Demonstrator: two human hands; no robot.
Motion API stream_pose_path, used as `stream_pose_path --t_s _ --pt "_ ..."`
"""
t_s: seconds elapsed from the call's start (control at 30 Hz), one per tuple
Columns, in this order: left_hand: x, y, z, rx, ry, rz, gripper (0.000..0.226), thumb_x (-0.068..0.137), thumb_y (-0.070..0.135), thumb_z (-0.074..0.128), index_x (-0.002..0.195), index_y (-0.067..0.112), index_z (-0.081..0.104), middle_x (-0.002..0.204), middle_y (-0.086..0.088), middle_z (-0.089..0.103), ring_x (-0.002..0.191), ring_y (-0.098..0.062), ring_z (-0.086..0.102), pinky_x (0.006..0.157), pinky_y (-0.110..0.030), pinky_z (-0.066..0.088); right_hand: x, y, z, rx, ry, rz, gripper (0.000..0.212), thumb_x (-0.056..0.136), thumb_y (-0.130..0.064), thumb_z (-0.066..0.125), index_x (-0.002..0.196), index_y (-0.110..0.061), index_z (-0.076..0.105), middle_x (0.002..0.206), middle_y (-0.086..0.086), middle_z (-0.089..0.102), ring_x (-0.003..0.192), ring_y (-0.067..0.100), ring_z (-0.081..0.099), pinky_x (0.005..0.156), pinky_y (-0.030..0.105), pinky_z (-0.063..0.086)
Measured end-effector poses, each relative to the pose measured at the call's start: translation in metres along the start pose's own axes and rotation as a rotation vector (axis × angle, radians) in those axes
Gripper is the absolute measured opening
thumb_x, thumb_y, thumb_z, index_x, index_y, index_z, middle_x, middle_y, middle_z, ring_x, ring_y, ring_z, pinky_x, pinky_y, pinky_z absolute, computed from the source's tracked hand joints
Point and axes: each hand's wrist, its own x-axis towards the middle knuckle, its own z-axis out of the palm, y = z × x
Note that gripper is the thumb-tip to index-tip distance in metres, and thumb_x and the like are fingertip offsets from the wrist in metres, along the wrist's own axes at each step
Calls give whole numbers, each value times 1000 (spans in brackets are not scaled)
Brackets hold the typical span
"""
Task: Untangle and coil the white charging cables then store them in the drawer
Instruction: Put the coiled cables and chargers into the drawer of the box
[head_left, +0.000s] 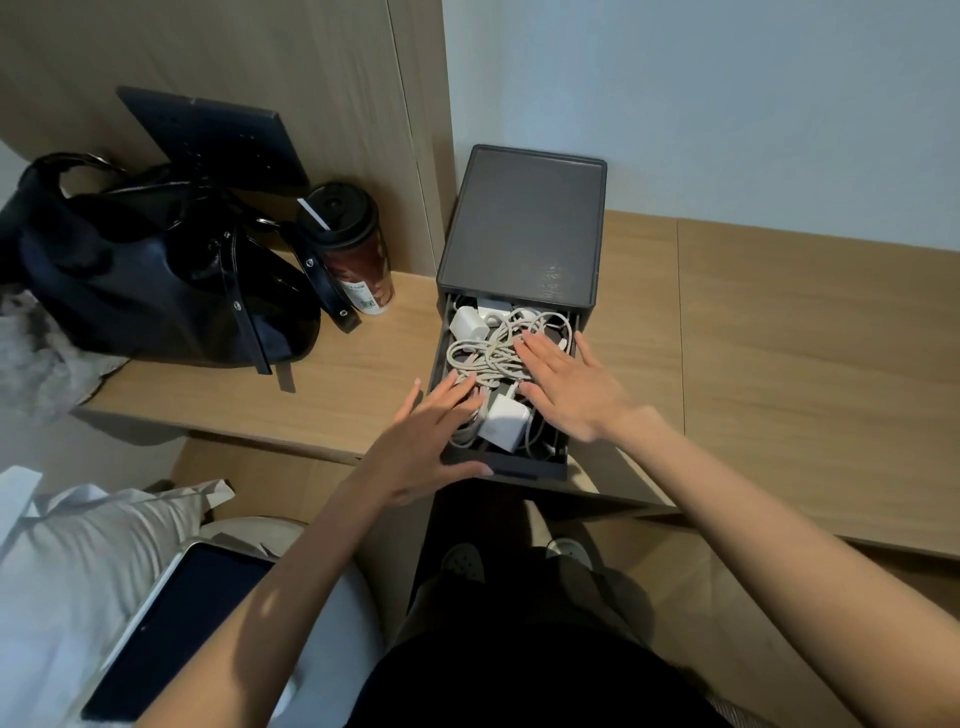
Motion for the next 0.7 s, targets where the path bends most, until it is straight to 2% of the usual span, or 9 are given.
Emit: stream_pose_path --t_s 0.07,0.1,0.17,0.27,0.43,0.6,0.7 --pt "-3 -3 3 -11 82 74 64 77 62 59 127 22 53 156 5 20 146 -14 8 118 -39 -2 -5 -3 3 16 2 14 57 103 -40 12 152 -19 -9 160 -2 -11 146 11 -11 118 43 -13" --pt "-3 -4 4 -11 124 116 49 77 53 66 113 20 61 153 1 30 144 -19 18 118 -40 3 -7 -5 4 25 6 21 57 103 -40 12 152 -20 -9 160 -3 -12 146 10 -11 118 44 -12" --pt "-5 -5 7 12 170 175 32 77 41 72 96 16 67 144 -4 44 138 -24 32 116 -41 11 -9 -8 7 37 16 35 57 103 -40 12 152 -20 -9 160 -3 -12 146 10 -12 118 45 -11" --pt "-5 -4 7 -3 206 230 22 74 33 76 81 15 66 129 -2 57 129 -22 44 114 -40 17 -8 -10 7 60 18 58 55 104 -37 11 152 -21 -7 160 -4 -11 147 10 -10 119 44 -10" --pt "-3 -7 2 -1 235 253 24 74 39 71 75 17 59 129 2 57 130 -18 41 114 -45 21 -7 -11 -4 159 -4 79 52 104 -30 14 153 -20 0 161 -3 -5 147 11 -5 118 38 -3" --pt "16 -9 -10 102 253 226 28 76 43 72 78 16 64 139 1 50 138 -19 33 117 -39 5 -2 -7 -7 173 23 119 53 104 -30 16 154 -18 1 161 -2 -4 148 12 -5 118 39 0" --pt "30 -12 -13 127 291 207 30 78 46 68 78 17 61 143 -1 45 140 -21 28 117 -39 2 2 -1 -9 190 46 136 53 104 -31 17 154 -17 2 161 -2 -3 148 14 -4 118 39 2"
